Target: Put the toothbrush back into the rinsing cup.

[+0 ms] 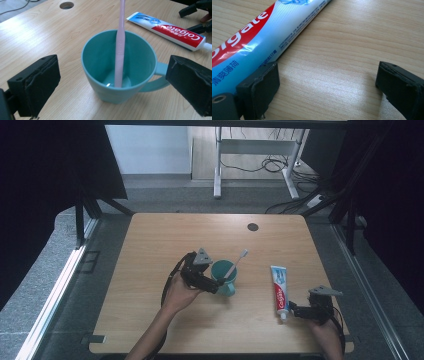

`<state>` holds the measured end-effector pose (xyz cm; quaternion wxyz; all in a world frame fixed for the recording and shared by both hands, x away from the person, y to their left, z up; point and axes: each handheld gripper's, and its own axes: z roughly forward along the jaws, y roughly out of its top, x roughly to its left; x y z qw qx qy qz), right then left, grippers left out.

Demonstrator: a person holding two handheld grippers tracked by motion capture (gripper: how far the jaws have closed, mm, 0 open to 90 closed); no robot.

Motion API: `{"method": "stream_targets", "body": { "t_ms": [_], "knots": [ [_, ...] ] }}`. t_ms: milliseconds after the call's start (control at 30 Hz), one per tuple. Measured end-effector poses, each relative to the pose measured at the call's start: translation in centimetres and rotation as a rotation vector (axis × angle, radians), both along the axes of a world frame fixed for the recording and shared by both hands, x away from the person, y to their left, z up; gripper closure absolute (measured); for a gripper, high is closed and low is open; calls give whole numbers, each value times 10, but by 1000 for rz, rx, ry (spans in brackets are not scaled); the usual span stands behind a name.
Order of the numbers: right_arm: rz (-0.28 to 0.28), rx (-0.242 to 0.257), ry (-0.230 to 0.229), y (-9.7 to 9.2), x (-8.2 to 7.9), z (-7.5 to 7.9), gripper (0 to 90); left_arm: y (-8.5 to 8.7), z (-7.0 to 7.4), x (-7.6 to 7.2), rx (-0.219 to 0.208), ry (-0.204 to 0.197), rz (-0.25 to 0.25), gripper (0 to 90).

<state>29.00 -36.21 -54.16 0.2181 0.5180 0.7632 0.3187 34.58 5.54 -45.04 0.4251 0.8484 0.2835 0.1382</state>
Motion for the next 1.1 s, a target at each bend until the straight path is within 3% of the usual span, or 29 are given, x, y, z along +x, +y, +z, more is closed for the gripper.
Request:
{"method": "stream_targets", "body": {
  "t_ms": [1100],
  "knots": [
    [0,1,1,0,0,0,46,49,-43,-38,31,-28,64,0]
  ]
}}
